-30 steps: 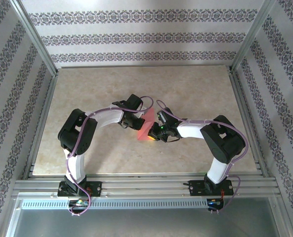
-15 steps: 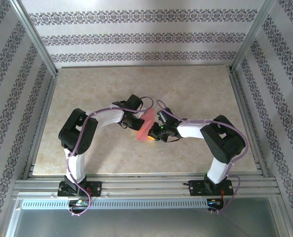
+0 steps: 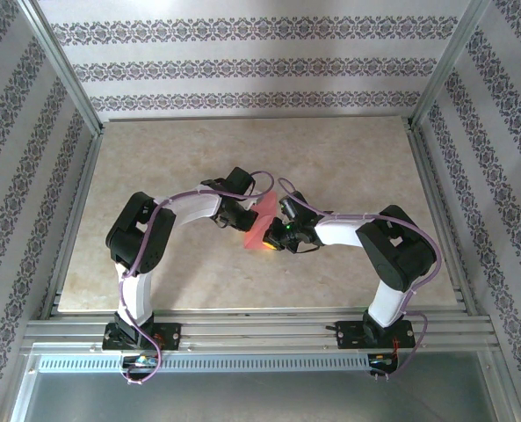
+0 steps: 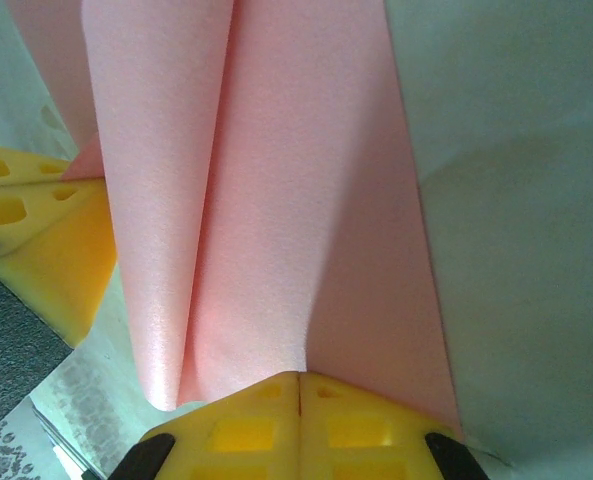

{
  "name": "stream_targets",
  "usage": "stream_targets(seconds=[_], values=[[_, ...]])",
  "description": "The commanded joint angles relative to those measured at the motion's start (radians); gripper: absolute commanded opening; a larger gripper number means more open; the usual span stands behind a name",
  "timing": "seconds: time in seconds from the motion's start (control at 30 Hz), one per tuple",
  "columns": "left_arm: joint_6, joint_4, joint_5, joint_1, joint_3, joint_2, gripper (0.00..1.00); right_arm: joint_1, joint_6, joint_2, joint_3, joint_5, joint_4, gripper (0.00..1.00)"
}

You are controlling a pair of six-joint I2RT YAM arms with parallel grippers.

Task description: Fold a paper plane with a square sheet of paper (pick it up from the middle)

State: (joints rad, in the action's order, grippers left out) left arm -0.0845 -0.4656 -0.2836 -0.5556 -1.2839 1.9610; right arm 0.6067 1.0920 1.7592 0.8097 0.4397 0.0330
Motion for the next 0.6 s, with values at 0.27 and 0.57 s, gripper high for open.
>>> stream_targets(seconds=[0.27, 0.57], values=[[0.022, -0.026, 0.023, 0.013, -0.023, 0.004, 0.01, 0.015, -0.018, 0.029, 0.006, 0.005, -0.042, 0.07], [0.027, -0.030, 0.014, 0.014, -0.040, 0.023, 0.01, 0.015, -0.020, 0.029, 0.005, 0.007, -0.045, 0.07]])
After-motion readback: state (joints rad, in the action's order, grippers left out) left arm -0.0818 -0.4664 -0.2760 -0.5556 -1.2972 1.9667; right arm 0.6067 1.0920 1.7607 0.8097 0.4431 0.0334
